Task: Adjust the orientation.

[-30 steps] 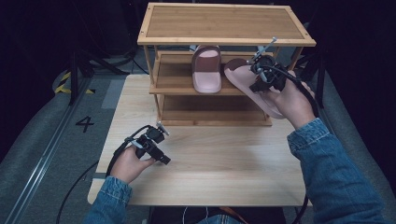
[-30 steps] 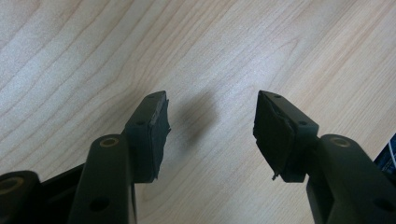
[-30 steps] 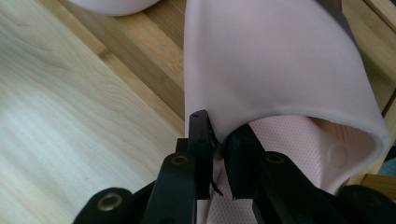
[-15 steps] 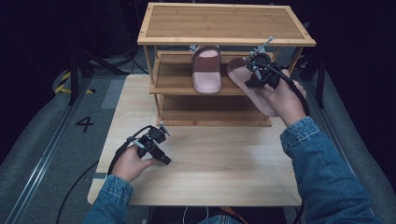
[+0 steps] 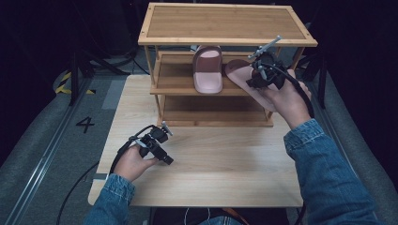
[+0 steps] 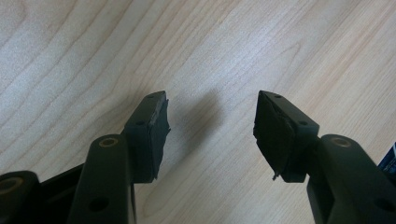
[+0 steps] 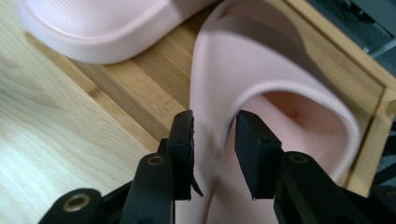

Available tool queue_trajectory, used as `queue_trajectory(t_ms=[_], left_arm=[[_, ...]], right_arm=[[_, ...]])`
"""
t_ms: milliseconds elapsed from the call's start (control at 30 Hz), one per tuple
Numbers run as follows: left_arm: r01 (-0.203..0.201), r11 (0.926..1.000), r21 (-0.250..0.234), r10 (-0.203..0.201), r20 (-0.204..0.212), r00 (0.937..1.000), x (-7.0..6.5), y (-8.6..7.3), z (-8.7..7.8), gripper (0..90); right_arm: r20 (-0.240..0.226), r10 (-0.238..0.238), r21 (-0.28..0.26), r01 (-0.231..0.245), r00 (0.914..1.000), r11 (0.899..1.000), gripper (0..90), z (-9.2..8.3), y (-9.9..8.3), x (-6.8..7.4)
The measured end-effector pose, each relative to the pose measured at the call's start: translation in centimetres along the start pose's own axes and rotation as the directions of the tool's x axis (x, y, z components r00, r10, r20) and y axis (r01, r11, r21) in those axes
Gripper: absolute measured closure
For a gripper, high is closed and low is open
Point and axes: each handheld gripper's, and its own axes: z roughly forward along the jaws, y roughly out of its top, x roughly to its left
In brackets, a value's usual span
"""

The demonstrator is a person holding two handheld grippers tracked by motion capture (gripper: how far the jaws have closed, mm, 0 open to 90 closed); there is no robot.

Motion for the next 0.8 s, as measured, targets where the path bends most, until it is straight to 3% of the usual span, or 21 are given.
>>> queue_trajectory(t_ms=[133,300,533,800], left_arm=[[-0.01,0.9999,0.013,0.01,0.005,0.9999,-0.1,0.4,0.0,44.6],[-0.014,0.9998,0.017,0.014,0.008,0.9999,-0.2,0.9,0.2,44.6],[-0.029,0.9992,0.028,0.029,0.013,0.9995,-0.3,1.7,0.4,44.6],[-0.034,0.9987,0.037,0.034,0.013,0.9993,-0.4,2.0,0.6,44.7]], right_arm=[[-0.021,0.002,-0.038,-0.003,0.9998,0.999,66.1,-2.1,-1.0,0.2],[-0.077,0.031,-0.041,-0.035,0.9966,0.999,66.4,-4.1,-2.8,0.0],[-0.134,0.083,-0.012,-0.085,0.9876,0.996,67.1,-6.3,-6.3,-0.8],[-0.154,0.132,0.028,-0.129,0.9792,0.991,68.6,-7.5,-9.9,-1.7]])
